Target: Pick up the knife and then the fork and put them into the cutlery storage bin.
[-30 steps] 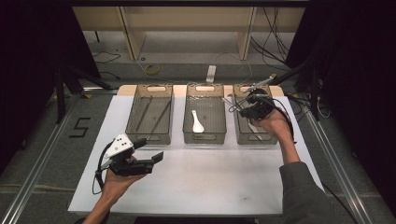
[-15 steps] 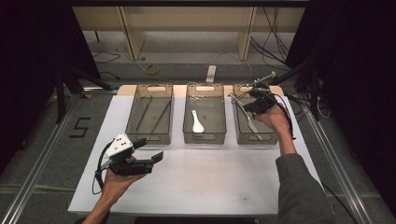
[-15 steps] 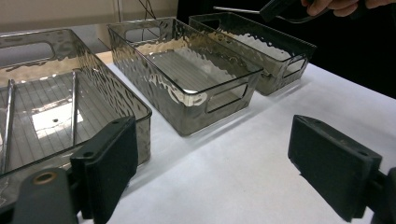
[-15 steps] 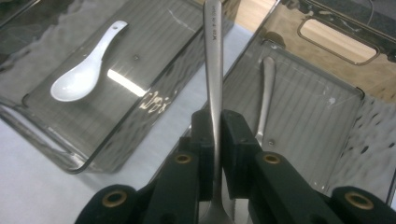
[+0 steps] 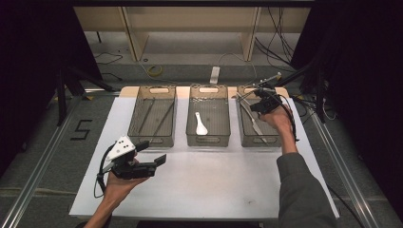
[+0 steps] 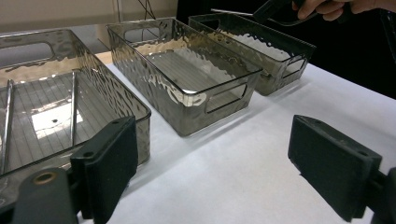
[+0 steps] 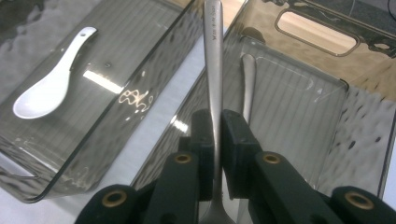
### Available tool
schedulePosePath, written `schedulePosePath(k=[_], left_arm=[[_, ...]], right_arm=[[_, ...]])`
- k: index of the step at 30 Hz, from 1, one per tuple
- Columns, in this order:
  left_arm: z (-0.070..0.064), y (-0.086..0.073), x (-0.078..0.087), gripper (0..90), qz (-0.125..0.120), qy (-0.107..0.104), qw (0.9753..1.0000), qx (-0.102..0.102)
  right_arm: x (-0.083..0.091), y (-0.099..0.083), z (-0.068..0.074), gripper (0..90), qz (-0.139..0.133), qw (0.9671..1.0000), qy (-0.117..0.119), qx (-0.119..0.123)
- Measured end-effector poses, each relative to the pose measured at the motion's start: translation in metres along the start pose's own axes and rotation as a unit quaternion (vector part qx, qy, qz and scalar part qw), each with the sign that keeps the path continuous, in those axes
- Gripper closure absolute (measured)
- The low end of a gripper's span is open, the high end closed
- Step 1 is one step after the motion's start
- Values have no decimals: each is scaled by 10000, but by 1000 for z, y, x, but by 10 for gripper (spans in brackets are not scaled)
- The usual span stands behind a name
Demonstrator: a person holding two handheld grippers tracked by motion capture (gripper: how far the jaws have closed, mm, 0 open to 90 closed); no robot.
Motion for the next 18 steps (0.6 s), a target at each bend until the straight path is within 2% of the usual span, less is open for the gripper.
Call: schedulePosePath(k=[18], left_arm=[[0,0,0,155,8,-6,10000,-24]], right_arm=[[-15,-5,-11,844,50,9992,-303,-262]])
Point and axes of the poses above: each handheld gripper's, and its own axes: x roughly backward along the jaws, y roughly out of its top, z roughly to its left, the point moved 4 cm from there along -x, roughly forward along the jaws, and after that the axes turned 8 degrees about -x, right-handed, at the moved point
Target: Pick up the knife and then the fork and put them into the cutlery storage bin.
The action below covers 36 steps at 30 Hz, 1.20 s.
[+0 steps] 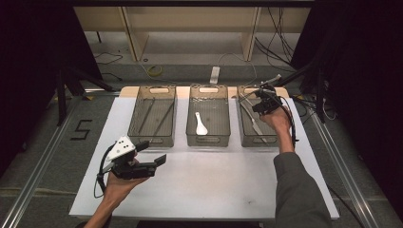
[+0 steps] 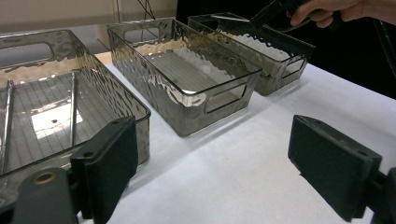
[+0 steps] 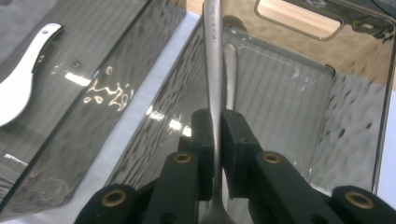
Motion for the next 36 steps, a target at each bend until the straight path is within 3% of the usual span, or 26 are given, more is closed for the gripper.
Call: schedulePosePath(k=[10,26,36], left_arm=[[0,0,-1,155,8,0,10000,-5],[0,0,0,155,-2,2,10000,-2],[-1,0,-1,155,2,-7,10000,-4]], right_arm=[[-12,-9,-5,843,95,9999,-79,-98],[-25,-10,0,833,128,9997,-110,-174],[-15,-7,-1,742,-64,9996,-23,-267]])
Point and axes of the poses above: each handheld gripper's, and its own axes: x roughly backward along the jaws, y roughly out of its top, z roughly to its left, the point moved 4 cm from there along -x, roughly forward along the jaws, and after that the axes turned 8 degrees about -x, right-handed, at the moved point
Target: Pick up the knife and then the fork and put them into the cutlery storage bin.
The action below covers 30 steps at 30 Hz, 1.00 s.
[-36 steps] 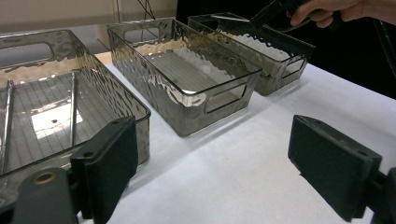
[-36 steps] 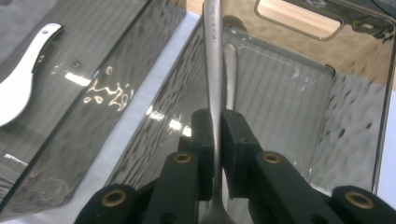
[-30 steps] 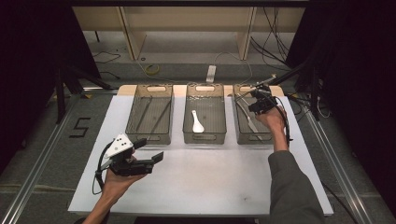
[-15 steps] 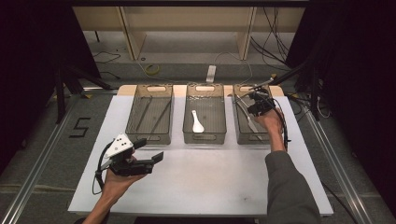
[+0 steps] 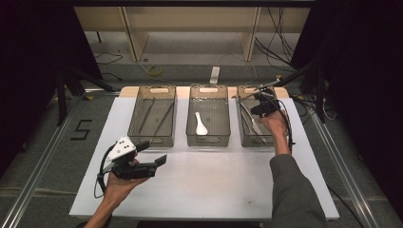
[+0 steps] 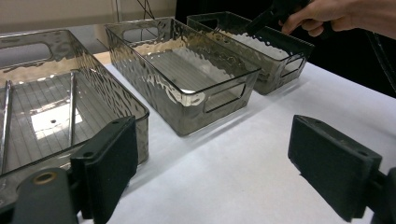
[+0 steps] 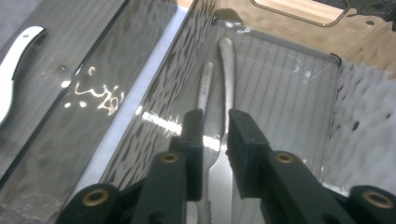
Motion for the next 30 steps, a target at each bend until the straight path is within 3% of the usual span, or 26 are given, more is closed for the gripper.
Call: schedulePosePath(k=[12,19,23,30], left_arm=[[0,0,0,155,-9,-2,10000,9],[1,0,0,155,3,-19,10000,14],[1,0,0,155,-16,-25,10000,43],[1,0,0,155,-26,-60,9999,87]], right_arm=[[17,-4,5,474,-202,9992,320,-155],[31,-11,12,412,-440,9973,588,-94],[42,-18,18,395,-643,9942,857,-79],[64,-33,36,348,-955,9858,1383,-58]])
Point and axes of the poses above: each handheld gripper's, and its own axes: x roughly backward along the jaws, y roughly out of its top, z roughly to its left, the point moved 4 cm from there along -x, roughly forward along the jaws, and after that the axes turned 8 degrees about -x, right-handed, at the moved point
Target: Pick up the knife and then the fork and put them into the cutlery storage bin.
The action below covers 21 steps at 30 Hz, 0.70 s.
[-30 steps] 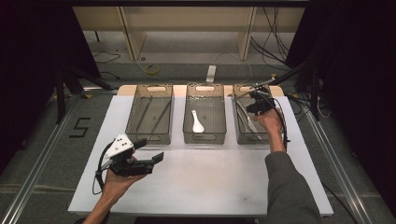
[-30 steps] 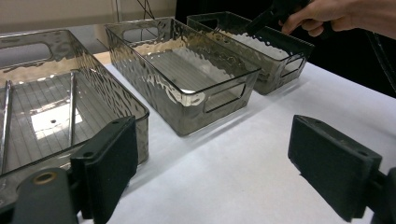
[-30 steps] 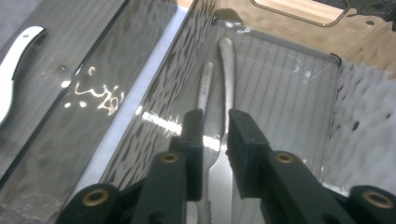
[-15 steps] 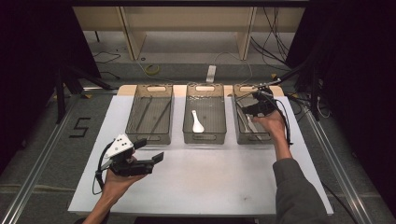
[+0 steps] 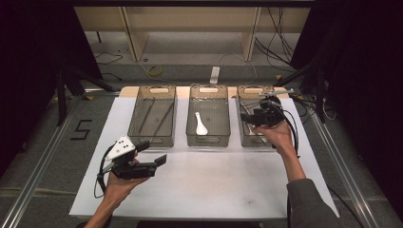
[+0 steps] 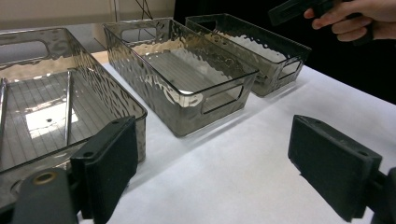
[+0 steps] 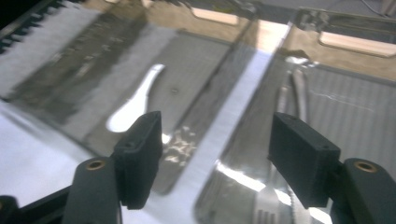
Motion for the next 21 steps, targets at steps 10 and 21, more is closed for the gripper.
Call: schedulePosePath(k=[10,21], left_arm=[[0,0,0,155,-15,-28,10000,30],[-1,0,0,152,-41,-97,9999,81]], right_arm=[[14,-15,30,323,-275,9988,353,210],[19,-29,47,271,-419,9965,684,235]])
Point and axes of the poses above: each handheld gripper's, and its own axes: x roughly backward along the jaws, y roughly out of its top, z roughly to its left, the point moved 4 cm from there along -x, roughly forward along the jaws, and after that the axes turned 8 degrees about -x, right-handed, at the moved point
